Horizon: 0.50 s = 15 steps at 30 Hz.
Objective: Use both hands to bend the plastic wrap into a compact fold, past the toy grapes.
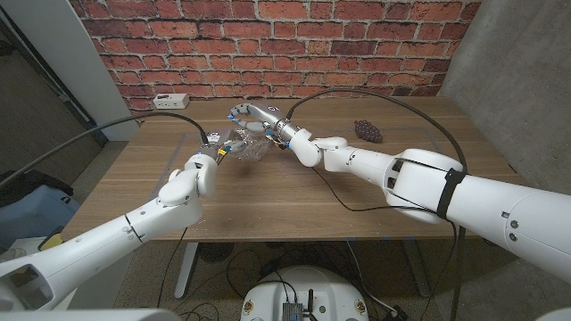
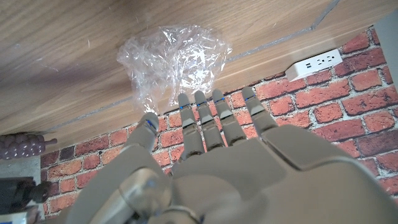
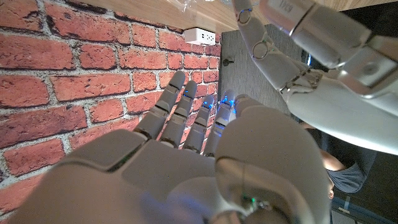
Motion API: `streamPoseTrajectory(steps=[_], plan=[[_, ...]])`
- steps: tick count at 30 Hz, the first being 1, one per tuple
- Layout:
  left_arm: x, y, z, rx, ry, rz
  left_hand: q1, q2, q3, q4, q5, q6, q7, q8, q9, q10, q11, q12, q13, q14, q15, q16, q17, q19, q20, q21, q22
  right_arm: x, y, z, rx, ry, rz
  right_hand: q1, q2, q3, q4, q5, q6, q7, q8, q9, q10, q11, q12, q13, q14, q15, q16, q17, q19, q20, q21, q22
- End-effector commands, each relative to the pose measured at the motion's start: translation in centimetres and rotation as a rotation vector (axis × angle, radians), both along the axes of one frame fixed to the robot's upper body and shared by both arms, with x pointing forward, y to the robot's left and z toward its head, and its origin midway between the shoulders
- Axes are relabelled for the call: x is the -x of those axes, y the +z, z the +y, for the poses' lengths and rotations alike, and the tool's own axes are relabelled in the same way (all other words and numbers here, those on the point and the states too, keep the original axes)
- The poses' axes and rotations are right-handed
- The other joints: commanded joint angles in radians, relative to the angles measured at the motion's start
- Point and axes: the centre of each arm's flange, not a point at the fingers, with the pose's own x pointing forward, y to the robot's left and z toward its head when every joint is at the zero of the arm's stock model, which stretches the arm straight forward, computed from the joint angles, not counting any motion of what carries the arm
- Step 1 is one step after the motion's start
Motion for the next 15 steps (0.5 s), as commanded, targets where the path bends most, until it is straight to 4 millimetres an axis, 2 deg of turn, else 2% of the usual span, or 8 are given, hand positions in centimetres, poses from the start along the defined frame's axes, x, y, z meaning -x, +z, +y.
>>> streamPoseTrajectory(steps=[1,3,7,9,12,15], plan=[[3.3,-1.0,0.8,0.086,-0.081,-0.182,0.051,0.039,0.011,-0.025,0.013,0.127,0.025,0.058,0.023,0.124,0.006,0.075,0.04,0.112,-0.024,0.067,0.048,0.075,-0.019,0.042,0.014,-0.1,-0.1,0.8,0.025,-0.008,0.038,-0.019,-0.005,0.01,0.007,-0.013,-0.009,0.0,-0.007,0.002,-0.002,0.007,-0.002,0.002,-0.013,-0.146,-0.005,0.001,-0.006,-0.011,-0.004,0.003],[3.9,-1.2,0.9,0.093,-0.103,-0.217,0.085,0.049,0.025,-0.036,0.017,0.171,0.033,0.083,0.032,0.156,0.003,0.1,0.055,0.156,-0.021,0.095,0.07,0.1,-0.022,0.059,0.019,-0.3,0.0,1.0,0.032,-0.014,0.052,-0.034,-0.008,0.011,0.013,-0.02,-0.026,-0.003,-0.015,0.002,-0.018,0.008,-0.008,0.0,-0.03,-0.136,-0.01,0.002,-0.013,-0.008,-0.006,0.003],[4.8,-1.7,1.1,0.108,-0.148,-0.273,0.142,0.053,0.041,-0.041,0.02,0.28,0.052,0.146,0.055,0.257,0.027,0.169,0.095,0.267,-0.021,0.176,0.131,0.155,-0.027,0.103,0.034,-0.4,-0.2,1.4,0.044,-0.024,0.067,-0.052,-0.01,0.013,0.016,-0.029,-0.057,-0.002,-0.027,0.002,-0.043,0.011,-0.016,-0.002,-0.053,-0.127,-0.017,0.003,-0.028,-0.008,-0.012,0.002],[5.2,-1.9,1.1,0.108,-0.168,-0.287,0.161,0.054,0.044,-0.042,0.02,0.295,0.057,0.159,0.063,0.285,0.022,0.19,0.11,0.287,-0.022,0.202,0.155,0.172,-0.031,0.118,0.041,-0.4,-0.3,1.7,0.052,-0.025,0.077,-0.058,-0.009,0.014,0.018,-0.031,-0.062,-0.002,-0.029,0.002,-0.048,0.01,-0.018,-0.002,-0.057,-0.127,-0.018,0.003,-0.03,-0.009,-0.013,0.002],[5.6,-2.2,1.1,0.126,-0.197,-0.298,0.173,0.055,0.047,-0.044,0.021,0.302,0.058,0.165,0.067,0.29,0.028,0.197,0.119,0.294,-0.024,0.217,0.171,0.178,-0.029,0.126,0.044,-0.4,-0.5,2.1,0.068,-0.028,0.082,-0.064,0.009,0.032,0.024,-0.03,-0.072,-0.006,-0.03,0.003,-0.054,0.005,-0.017,-0.003,-0.065,-0.132,-0.021,0.004,-0.038,-0.028,-0.017,0.002],[6.0,-2.3,1.2,0.139,-0.221,-0.309,0.176,0.054,0.05,-0.042,0.022,0.301,0.057,0.166,0.069,0.291,0.03,0.199,0.123,0.294,-0.024,0.219,0.174,0.177,-0.03,0.128,0.045,-0.5,-0.6,2.5,0.078,-0.038,0.095,-0.069,0.011,0.045,0.028,-0.03,-0.086,-0.007,-0.034,0.003,-0.06,0.004,-0.018,-0.004,-0.07,-0.137,-0.023,0.004,-0.041,-0.037,-0.018,0.002]])
